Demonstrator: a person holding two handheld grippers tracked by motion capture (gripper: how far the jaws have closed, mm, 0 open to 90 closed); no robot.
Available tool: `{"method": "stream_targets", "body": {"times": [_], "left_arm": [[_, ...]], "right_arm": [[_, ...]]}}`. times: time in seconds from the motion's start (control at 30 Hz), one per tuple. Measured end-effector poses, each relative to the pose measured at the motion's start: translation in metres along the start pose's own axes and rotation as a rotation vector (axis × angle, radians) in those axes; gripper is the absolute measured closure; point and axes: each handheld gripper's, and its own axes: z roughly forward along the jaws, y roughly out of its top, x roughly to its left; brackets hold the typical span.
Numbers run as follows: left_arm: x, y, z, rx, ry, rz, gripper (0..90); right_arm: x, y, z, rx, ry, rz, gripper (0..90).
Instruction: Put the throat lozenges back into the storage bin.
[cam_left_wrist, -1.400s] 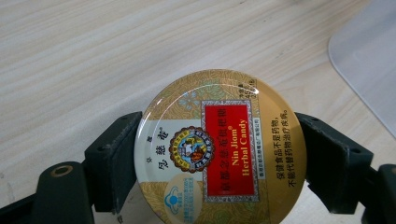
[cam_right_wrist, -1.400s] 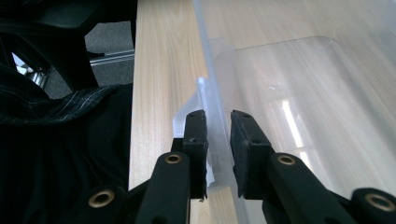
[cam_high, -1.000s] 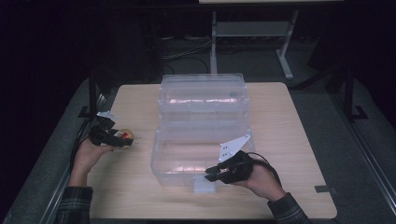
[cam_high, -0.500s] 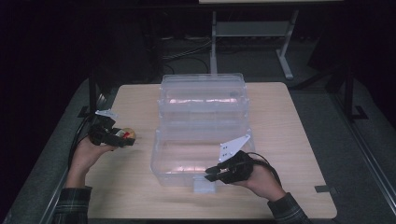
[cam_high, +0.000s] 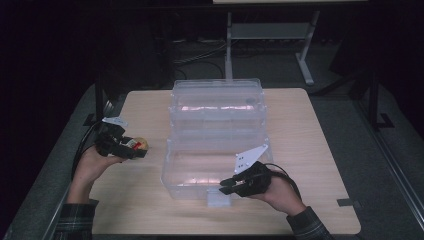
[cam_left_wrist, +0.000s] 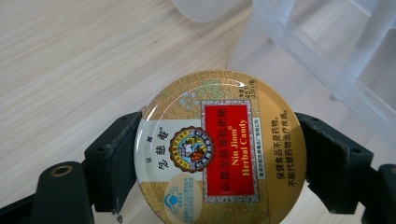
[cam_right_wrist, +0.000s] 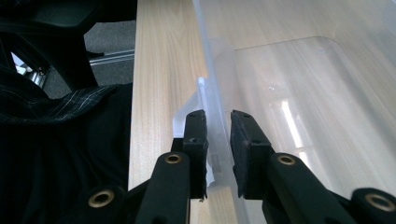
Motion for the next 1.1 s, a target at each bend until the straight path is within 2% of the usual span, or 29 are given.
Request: {"method": "stream_targets", "body": {"times": [0.07,0.37,0.7,1.1], "left_arm": [[-0.003,0.001,-0.001,-0.007,-0.010,-0.004,19.9],[-0.016,0.007,-0.006,0.004,-0.045,0.042,19.9],[-0.035,0.014,-0.011,-0.012,-0.084,0.079,19.9],[-0.053,0.021,-0.012,-0.013,-0.113,0.129,19.9]], "right_arm": [[0.000,0.000,0.000,0.000,0.000,0.001,76.6],[0.000,0.000,0.000,-0.001,0.000,-0.001,76.6],[0.000,0.000,0.000,-0.001,0.000,-0.001,76.6],[0.000,0.000,0.000,-0.001,0.000,-0.001,76.6]]}}
